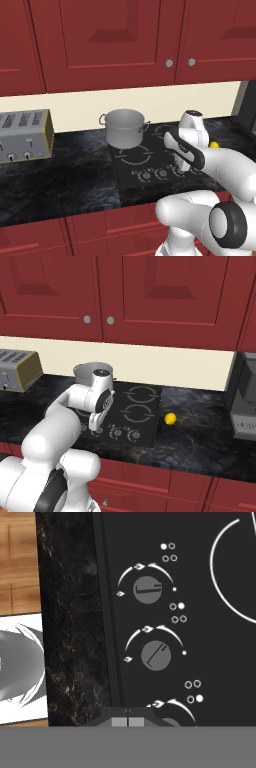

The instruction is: Turn on the burner for the pot on the stove. Wait thirty seconds for the pot to heat up. Then add the lemon to the pot.

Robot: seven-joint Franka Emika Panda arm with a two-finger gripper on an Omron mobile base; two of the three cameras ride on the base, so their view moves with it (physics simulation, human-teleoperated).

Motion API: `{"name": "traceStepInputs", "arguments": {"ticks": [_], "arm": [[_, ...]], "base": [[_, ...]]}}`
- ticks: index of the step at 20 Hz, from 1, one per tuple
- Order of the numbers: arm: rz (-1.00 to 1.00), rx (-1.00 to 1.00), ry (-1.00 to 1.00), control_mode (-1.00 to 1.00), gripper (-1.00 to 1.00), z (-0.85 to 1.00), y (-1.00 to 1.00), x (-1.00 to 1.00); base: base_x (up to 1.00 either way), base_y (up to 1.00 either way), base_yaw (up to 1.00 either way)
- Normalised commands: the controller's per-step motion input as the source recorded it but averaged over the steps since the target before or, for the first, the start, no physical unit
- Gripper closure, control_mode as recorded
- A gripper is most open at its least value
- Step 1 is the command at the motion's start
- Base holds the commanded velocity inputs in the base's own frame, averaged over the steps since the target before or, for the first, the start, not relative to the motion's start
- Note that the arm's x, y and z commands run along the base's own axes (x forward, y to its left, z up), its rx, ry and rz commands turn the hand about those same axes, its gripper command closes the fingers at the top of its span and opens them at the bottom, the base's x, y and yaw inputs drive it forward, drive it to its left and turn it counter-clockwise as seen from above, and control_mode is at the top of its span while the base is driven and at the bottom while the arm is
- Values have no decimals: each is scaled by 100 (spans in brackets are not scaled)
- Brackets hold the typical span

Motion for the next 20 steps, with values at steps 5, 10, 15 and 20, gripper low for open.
{"name": "traceStepInputs", "arguments": {"ticks": [5, 10, 15, 20], "arm": [[0, 0, 0, -100, 100, 0, 0, 0], [0, 0, 0, -100, 100, 0, 0, 0], [0, 0, 0, -100, 100, 0, 0, 0], [0, 0, 0, -100, 100, 0, 0, 0]], "base": [[0, 0, 0], [0, 0, 0], [0, 0, 0], [0, 0, 0]]}}
